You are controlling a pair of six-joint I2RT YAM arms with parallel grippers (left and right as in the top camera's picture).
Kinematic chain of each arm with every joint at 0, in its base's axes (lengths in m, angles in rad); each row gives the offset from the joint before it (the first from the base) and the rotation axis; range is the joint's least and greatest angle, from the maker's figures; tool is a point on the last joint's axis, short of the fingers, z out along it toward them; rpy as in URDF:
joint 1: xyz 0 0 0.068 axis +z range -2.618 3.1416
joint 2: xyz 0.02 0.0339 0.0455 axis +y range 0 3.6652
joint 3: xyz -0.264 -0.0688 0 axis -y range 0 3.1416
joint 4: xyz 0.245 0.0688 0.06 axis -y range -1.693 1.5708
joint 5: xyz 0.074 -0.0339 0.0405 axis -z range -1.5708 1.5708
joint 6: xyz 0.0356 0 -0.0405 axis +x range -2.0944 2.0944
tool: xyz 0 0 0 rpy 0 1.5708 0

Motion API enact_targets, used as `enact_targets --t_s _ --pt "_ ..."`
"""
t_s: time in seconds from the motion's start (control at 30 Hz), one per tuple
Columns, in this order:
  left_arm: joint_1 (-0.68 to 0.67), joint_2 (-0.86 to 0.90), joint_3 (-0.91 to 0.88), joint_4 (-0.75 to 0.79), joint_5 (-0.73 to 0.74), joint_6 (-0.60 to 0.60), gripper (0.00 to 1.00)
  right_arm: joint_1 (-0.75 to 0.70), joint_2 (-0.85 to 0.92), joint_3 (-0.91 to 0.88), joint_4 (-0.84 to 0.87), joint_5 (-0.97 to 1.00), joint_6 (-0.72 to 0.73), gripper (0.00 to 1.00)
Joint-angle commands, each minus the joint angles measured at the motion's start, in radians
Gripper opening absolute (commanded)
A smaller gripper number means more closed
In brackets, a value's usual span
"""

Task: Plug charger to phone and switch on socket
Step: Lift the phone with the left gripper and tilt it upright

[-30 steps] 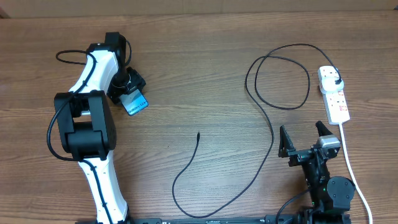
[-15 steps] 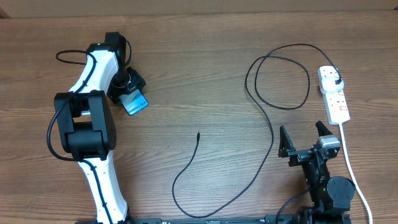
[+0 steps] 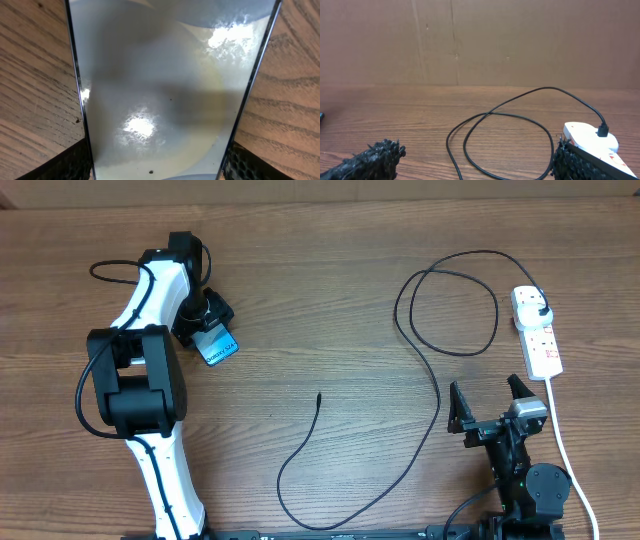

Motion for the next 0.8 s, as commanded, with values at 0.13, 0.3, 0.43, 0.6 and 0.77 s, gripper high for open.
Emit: enact_targets --t_s 0.13,0.3,0.43,0.6,0.77 --pt "0.005 0.085 0.034 -0.06 0.051 0.001 0.04 0.005 -0.01 -0.01 0.005 0.008 0.004 1.0" --pt "0.005 0.085 0.126 -0.126 0.051 0.001 0.04 0.005 -0.01 -0.01 0.005 0.008 0.003 1.0" --pt "0.005 0.085 0.184 -0.159 0.051 0.001 0.04 0.005 -0.01 -0.011 0.005 0.008 0.004 1.0" --pt "0.005 0.085 0.252 -0.2 0.051 0.001 0.04 0.005 -0.01 -0.011 0.005 0.008 0.003 1.0" --pt "0.005 0.085 0.31 -0.224 0.052 0.002 0.04 0.005 -0.01 -0.01 0.005 0.008 0.004 1.0"
